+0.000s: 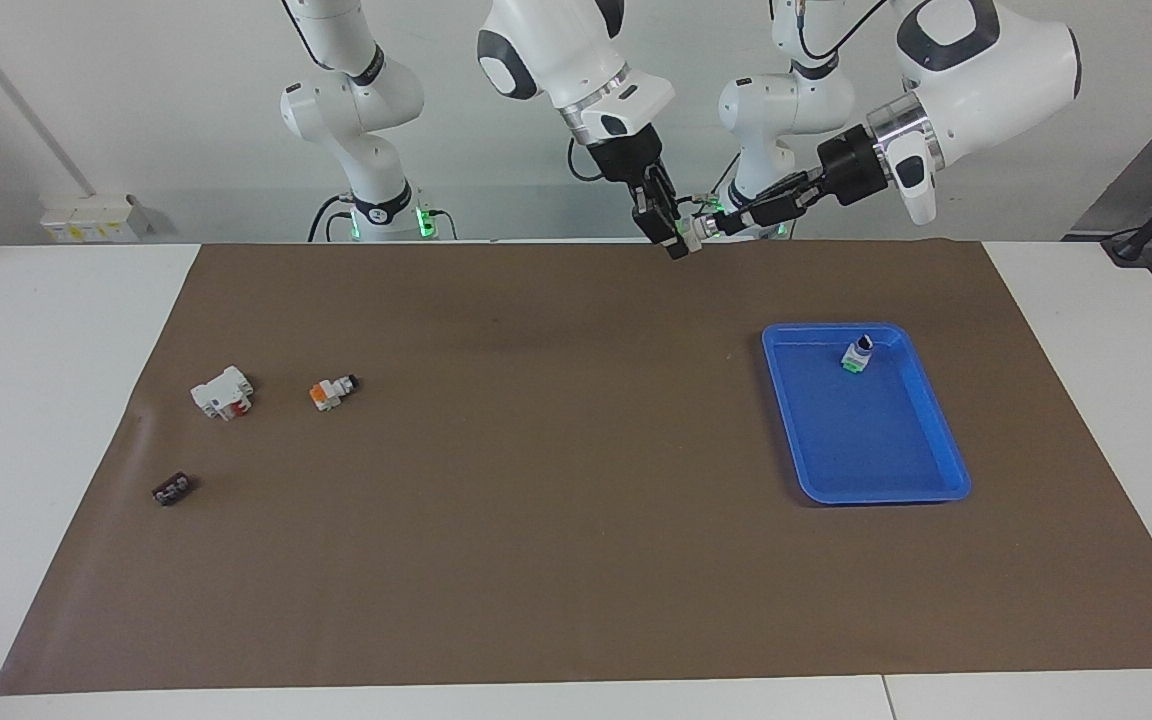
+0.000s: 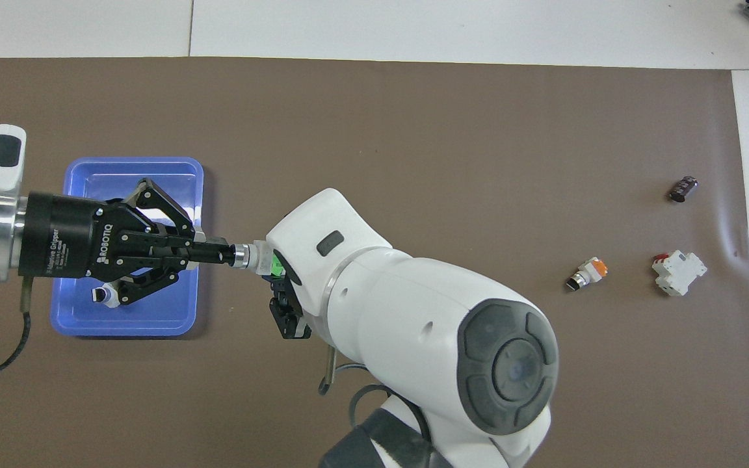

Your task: Turn and place switch with both arms

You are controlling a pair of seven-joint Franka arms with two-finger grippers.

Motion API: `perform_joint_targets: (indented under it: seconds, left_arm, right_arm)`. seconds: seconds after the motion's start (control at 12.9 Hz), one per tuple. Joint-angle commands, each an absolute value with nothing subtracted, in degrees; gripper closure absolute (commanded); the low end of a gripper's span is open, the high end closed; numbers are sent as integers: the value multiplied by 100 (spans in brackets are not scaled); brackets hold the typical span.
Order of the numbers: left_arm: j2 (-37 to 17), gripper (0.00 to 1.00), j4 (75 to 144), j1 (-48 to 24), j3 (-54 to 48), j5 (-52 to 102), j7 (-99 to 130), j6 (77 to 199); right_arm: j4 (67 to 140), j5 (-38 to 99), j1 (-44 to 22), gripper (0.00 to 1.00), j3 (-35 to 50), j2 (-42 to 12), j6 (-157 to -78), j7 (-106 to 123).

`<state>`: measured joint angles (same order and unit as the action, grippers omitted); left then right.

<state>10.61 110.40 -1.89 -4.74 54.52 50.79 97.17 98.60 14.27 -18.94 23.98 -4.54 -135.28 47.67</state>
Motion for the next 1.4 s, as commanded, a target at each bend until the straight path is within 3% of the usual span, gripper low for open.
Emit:
perform_joint_targets:
  seconds: [0.0,0.78,1.32]
  left_arm:
    - [1169,100,11109,-299,-606,5555,5815,9809]
    - [1160,100,11109,-220,-677,5248,10692,9896]
    - [1187,100,11180,-202,-677,5212,12907,9984]
  right_arm:
    - [9765,1283,-1916,100,2461,-545,-13562,4562]
    - [9765,1275,-1925,100,2461,-536,-13562,4457]
    - [9765,1274,-1925,100,2461,-536,-13562,4438]
